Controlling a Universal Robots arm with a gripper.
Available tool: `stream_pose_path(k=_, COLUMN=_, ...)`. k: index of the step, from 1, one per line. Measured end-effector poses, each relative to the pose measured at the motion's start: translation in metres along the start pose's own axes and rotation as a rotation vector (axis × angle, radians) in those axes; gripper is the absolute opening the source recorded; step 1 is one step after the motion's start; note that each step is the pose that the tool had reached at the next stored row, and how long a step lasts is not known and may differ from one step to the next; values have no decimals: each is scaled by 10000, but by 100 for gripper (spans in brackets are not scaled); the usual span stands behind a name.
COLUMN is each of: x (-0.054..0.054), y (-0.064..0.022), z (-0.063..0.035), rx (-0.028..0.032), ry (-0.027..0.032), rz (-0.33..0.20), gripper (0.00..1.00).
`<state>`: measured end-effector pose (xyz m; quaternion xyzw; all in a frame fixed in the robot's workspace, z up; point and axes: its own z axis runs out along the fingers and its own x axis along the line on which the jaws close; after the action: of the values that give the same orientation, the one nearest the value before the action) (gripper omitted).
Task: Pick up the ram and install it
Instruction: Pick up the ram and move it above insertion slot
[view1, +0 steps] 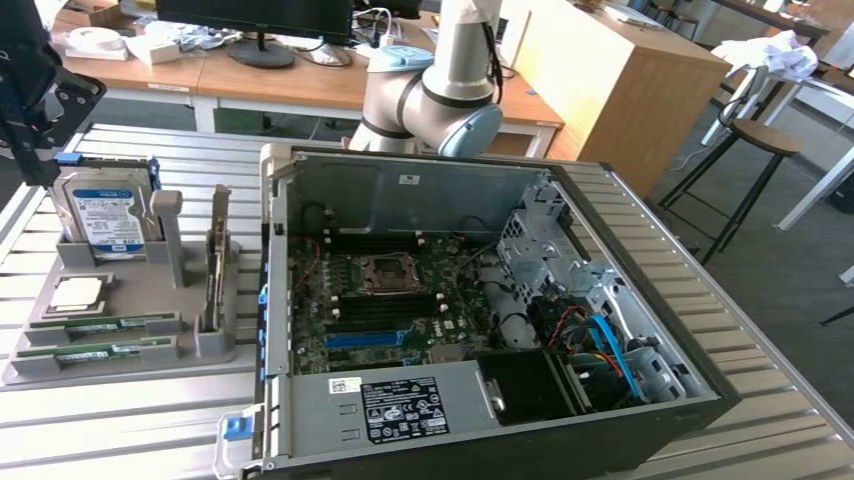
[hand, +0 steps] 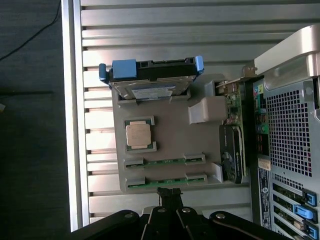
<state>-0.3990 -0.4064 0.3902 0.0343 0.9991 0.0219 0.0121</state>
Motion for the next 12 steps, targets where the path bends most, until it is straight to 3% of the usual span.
stream_pose_path(k=5, x=0, y=0, z=0, rx=-10, ry=18, rz=-415, gripper=10)
stream_pose_path(k=12, x=1, y=0, z=1, rx=-32, ry=62, rz=-1376, gripper=10)
